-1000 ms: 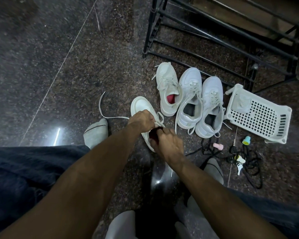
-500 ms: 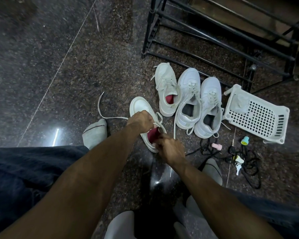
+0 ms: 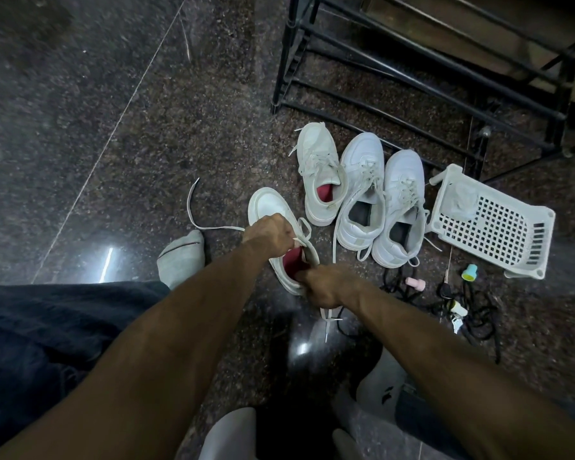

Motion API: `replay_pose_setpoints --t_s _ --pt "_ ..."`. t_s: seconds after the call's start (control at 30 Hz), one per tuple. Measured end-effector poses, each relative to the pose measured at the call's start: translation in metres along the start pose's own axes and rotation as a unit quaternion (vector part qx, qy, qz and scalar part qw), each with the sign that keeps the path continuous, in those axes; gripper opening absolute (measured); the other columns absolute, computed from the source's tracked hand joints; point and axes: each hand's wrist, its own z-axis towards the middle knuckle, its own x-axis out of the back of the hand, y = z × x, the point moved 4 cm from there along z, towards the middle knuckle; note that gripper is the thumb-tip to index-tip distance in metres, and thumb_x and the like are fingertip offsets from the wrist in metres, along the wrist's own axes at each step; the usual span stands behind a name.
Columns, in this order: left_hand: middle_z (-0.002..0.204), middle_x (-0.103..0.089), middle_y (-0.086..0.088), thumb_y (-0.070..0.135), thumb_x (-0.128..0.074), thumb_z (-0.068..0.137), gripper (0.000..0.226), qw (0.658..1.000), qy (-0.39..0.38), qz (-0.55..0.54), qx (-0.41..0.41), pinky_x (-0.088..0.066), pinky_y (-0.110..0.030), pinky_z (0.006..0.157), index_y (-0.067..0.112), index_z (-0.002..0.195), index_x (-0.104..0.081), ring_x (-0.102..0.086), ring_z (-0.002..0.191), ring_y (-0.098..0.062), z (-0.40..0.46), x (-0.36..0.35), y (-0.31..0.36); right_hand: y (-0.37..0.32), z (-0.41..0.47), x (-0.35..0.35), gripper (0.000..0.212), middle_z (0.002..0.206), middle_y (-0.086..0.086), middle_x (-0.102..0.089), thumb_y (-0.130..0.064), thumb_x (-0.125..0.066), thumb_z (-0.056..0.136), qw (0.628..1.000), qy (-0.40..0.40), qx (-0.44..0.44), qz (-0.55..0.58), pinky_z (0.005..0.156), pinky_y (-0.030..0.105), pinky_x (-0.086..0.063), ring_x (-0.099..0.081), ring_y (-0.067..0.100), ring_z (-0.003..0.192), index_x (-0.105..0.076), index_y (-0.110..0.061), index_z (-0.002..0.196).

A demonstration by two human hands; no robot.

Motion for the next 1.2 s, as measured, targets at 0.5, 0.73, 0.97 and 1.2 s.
replay_pose_setpoints --t_s 0.5,0.73,0.97,1.2 --pt "0.111 -0.069 0.001 0.034 -0.067 0.081 0.026 1.000 0.007 -0.003 0.012 -0.052 -0.037 0.091 0.025 0.105 -0.070 -0.064 0.103 -0.023 0.000 -0.003 0.001 0.000 -0.006 -0.006 0.028 0.123 0.007 -0.063 -0.030 -0.050 0.091 0.991 0.089 -0.043 0.093 0.085 0.037 -0.049 -0.061 0.032 0.110 -0.059 -0.028 0.117" --pt "0.112 -0.069 0.001 0.036 -0.068 0.080 0.029 1.000 0.003 0.009 0.009 -0.052 -0.039 0.092 0.025 0.107 -0.070 -0.063 0.104 -0.023 -0.003 -0.003 0.000 0.007 0.007 0.008 0.021 0.113 0.009 -0.067 -0.028 -0.054 0.091 0.996 0.071 -0.032 0.042 0.078 0.033 -0.047 -0.064 0.030 0.101 -0.066 -0.021 0.107" --pt "0.105 -0.071 0.000 0.040 -0.068 0.080 0.026 1.000 -0.002 0.018 -0.003 -0.054 -0.037 0.086 0.022 0.098 -0.072 -0.064 0.099 -0.023 -0.002 -0.001 0.001 -0.013 0.013 0.041 0.030 0.123 0.008 -0.063 -0.014 -0.055 0.090 0.983 0.009 0.072 -0.166 0.082 0.034 -0.047 -0.060 0.030 0.111 -0.059 -0.012 0.119" --pt "0.107 -0.070 0.000 0.034 -0.069 0.082 0.023 1.000 0.000 0.014 -0.006 -0.053 -0.036 0.088 0.022 0.101 -0.072 -0.064 0.100 -0.023 -0.003 0.000 0.000 -0.008 -0.003 0.032 0.026 0.117 0.008 -0.061 -0.009 -0.050 0.092 0.959 0.072 0.142 -0.233 0.068 0.035 -0.042 -0.063 0.029 0.094 -0.056 -0.011 0.116"
